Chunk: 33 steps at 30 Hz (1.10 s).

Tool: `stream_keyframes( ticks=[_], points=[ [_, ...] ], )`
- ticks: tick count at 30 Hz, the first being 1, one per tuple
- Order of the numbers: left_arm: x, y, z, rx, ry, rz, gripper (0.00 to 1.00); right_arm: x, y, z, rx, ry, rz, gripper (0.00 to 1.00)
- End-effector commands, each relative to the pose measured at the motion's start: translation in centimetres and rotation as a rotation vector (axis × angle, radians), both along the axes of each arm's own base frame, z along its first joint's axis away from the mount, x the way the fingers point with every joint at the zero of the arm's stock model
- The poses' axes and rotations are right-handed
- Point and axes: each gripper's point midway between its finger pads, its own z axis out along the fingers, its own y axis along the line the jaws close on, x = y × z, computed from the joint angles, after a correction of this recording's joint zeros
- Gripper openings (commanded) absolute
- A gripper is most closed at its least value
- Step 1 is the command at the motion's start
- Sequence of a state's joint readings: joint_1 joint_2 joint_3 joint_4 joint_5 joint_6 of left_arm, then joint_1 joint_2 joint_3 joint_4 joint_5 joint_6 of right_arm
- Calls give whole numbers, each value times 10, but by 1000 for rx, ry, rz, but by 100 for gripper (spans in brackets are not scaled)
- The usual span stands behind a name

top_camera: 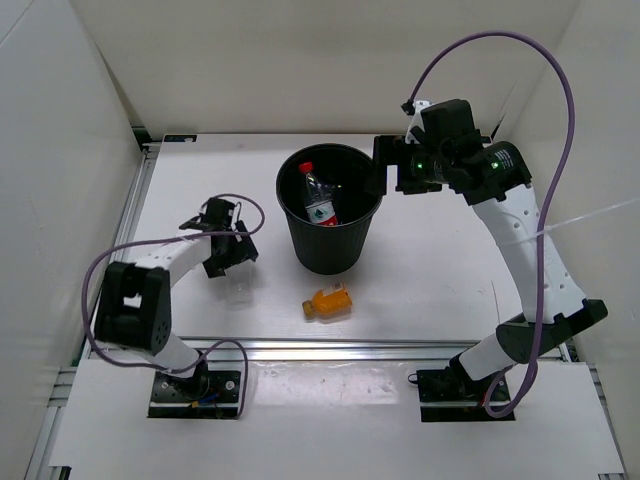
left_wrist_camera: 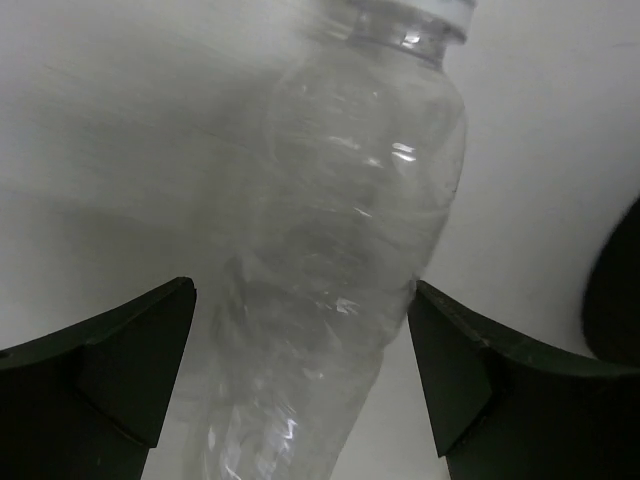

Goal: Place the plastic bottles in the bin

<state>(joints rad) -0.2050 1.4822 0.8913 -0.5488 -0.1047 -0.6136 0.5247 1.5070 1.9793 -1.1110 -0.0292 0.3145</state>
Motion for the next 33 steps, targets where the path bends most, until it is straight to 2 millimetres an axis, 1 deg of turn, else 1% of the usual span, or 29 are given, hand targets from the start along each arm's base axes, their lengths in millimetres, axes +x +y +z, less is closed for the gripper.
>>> stream_keyframes(
  ticks=[1, 2, 3, 4, 6, 7, 8, 10, 11, 12, 13, 14, 15, 16, 17, 18, 19, 20, 21, 22, 23, 25, 27, 28, 29, 30, 31, 32, 33],
  points=[
    [-4, -13, -19, -48, 67, -64, 97, 0, 4, 8, 31, -16, 13, 100],
    [-6, -16, -21, -65, 80, -57, 90, 0, 4, 8, 31, -16, 13, 100],
    [-4, -19, -21, -80, 85, -65, 90, 0, 4, 8, 31, -16, 13, 100],
    [-1, -21, -17, -96, 76, -80, 67, 0, 4, 8, 31, -16, 13, 100],
    [10, -17, 9, -105, 15, -46, 32, 1, 3, 7, 26, -19, 6, 100],
    [16, -8, 20, -66, -22, -1, 22, 1, 3, 4, 22, -11, 6, 100],
    [29, -4, 45, -55, -88, 35, 15, 3, 4, 3, 22, -12, 6, 100],
    [39, 4, 91, -54, -194, 126, 17, 4, 2, 2, 17, -15, -1, 100],
    [56, 5, 136, -50, -309, 163, 17, 4, 2, 2, 17, -15, -1, 100],
    [64, 2, 165, -74, -382, 191, 18, 4, 2, 2, 17, -15, -1, 100],
    [66, -10, 197, -99, -460, 175, 20, 4, 2, 2, 17, -15, -1, 100],
    [71, -14, 220, -95, -520, 190, 21, 5, 3, 4, 22, -23, -1, 100],
    [77, -22, 267, -130, -622, 183, 21, 7, 4, 1, 17, -15, -1, 100],
    [82, -33, 282, -149, -648, 162, 23, 7, 5, 1, 23, -11, -7, 100],
    [84, -54, 297, -169, -676, 96, 23, 9, 6, -2, 18, -3, -7, 100],
    [87, -66, 332, -199, -743, 60, 23, 8, 7, -2, 23, 0, 0, 100],
    [89, -77, 341, -203, -759, 26, 24, 8, 7, -2, 23, 0, 0, 100],
    [93, -103, 338, -199, -746, -49, 25, 8, 7, 1, 28, -8, 0, 100],
    [93, -115, 355, -216, -779, -78, 25, 8, 7, 1, 28, -8, 0, 100],
    [99, -130, 346, -202, -759, -114, 27, 8, 7, 1, 34, -4, -6, 100],
    [94, -153, 345, -218, -752, -172, 27, 8, 7, 1, 34, -3, -6, 100],
    [92, -178, 338, -226, -735, -229, 30, 10, 5, 1, 25, -8, -18, 100],
    [85, -210, 318, -220, -691, -319, 34, 12, 3, 1, 15, -14, -32, 100],
    [81, -215, 312, -218, -677, -334, 43, 12, -2, 3, 6, -31, -52, 100],
    [76, -219, 304, -206, -659, -355, 49, 14, -4, 3, -2, -36, -64, 100],
    [72, -224, 300, -195, -653, -361, 60, 13, -8, 7, -4, -51, -76, 100],
    [68, -223, 294, -183, -644, -362, 81, 10, -13, 10, -11, -59, -88, 100],
    [69, -221, 289, -167, -639, -352, 95, 13, -17, 10, -16, -62, -106, 100],
    [64, -222, 295, -163, -653, -365, 100, 13, -22, 13, -11, -71, -118, 100]
  ],
)
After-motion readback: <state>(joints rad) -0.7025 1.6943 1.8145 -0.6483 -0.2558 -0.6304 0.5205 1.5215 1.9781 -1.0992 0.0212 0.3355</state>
